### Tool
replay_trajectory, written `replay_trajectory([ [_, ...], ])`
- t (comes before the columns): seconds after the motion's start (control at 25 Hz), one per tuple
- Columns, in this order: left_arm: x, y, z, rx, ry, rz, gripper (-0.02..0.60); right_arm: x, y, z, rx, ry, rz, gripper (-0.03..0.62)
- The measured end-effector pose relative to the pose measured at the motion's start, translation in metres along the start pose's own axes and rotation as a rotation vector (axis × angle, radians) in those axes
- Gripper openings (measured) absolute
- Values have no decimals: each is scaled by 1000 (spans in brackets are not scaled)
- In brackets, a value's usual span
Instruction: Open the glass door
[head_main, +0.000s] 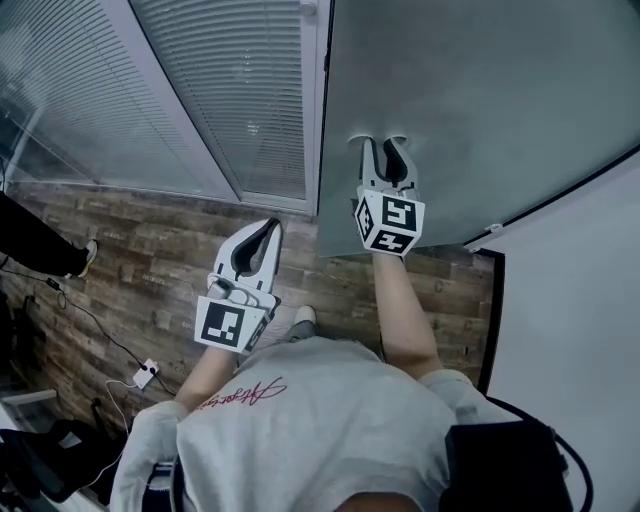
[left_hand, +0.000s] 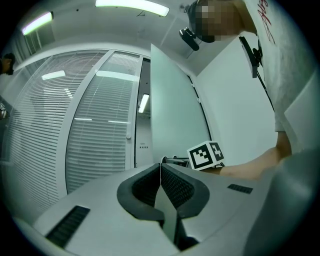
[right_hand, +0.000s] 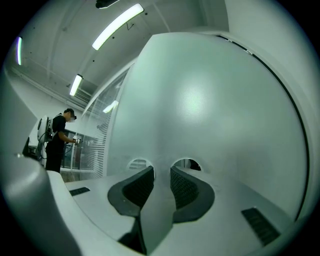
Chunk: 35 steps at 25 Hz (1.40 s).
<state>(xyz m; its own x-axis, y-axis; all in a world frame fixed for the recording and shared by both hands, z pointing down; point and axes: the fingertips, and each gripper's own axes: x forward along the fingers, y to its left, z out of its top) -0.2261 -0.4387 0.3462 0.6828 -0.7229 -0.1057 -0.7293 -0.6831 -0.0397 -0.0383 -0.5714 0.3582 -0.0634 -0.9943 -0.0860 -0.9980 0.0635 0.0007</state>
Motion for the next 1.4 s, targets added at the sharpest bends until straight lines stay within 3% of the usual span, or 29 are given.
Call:
replay_trajectory([
  [0.44, -44, -107, -2, -47, -11, 86, 18, -74, 0, 4, 17, 19, 139, 110],
  [0.6, -71, -126, -10, -44, 24, 155, 17, -99, 0, 7, 18, 9, 164, 110],
  [0.8, -104, -139, 0, -48, 10, 215, 18, -134, 4, 13, 19, 8, 184, 110],
  [1.12, -135, -168, 9, -46, 2, 137, 18, -191, 11, 15, 11, 12, 210, 110],
  [1.4, -150, -219, 18, -42, 16, -5, 18, -244, 2, 22, -7, 28, 252, 110],
])
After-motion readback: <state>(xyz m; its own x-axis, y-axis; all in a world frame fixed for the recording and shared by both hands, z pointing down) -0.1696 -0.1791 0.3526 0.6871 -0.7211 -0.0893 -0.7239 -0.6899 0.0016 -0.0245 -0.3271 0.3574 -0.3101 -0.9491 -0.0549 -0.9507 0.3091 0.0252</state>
